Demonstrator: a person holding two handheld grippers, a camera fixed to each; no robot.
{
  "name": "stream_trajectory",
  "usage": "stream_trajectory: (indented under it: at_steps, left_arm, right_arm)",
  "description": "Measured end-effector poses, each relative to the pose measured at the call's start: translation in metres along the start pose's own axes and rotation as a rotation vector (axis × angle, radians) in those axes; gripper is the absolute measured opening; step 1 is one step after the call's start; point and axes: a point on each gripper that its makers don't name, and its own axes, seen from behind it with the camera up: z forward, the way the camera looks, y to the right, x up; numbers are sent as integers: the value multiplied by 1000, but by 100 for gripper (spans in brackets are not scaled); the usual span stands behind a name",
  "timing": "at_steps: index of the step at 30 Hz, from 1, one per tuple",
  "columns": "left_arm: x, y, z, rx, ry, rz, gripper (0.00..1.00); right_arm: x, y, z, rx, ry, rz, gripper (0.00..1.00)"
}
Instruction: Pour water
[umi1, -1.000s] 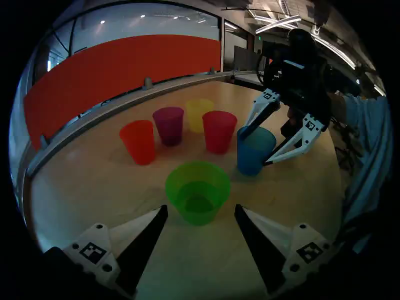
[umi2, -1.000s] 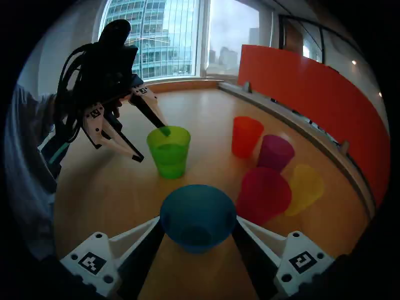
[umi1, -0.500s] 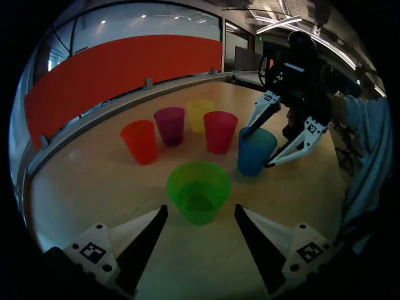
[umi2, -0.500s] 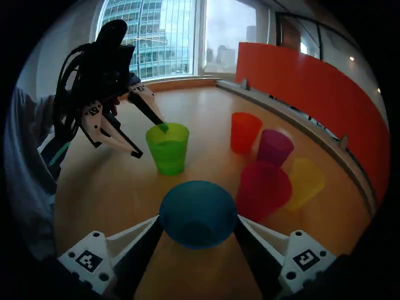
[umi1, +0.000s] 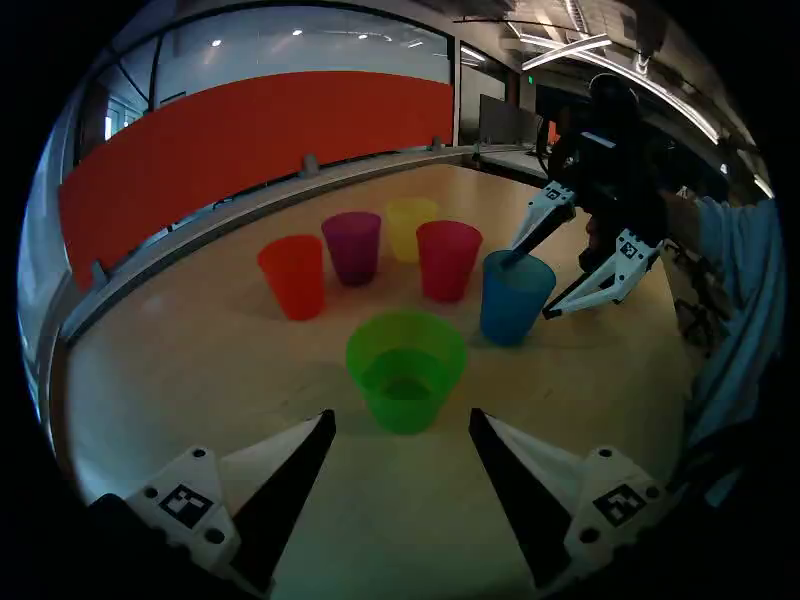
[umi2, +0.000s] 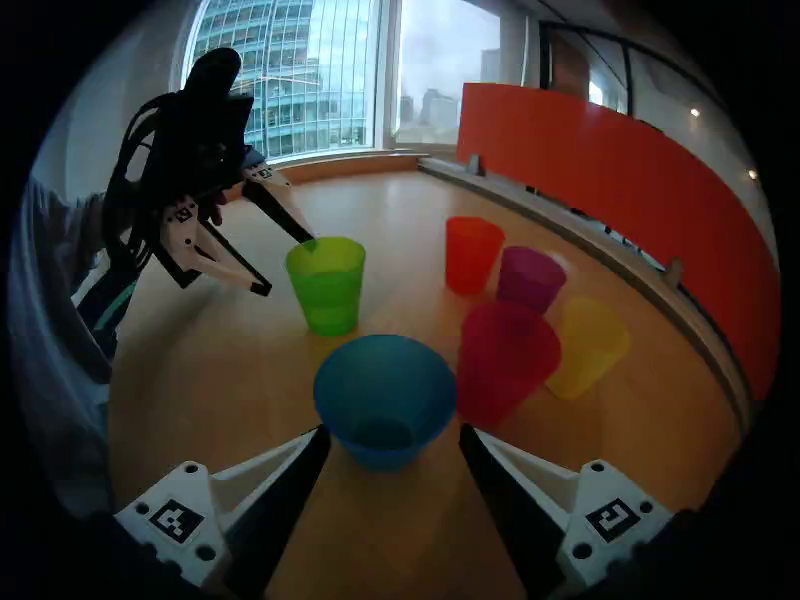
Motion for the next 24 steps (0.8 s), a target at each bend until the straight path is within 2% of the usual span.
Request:
stream_trajectory:
  at_steps: [18,24]
  left_arm:
    - [0,-11,-25,87,47,-57,100]
    - [4,-16,-29,126,87,-88,100]
  right_arm:
    - [-17,10,-39,-89,52,66,100]
    - [-14,19,-49,-143,94,115,100]
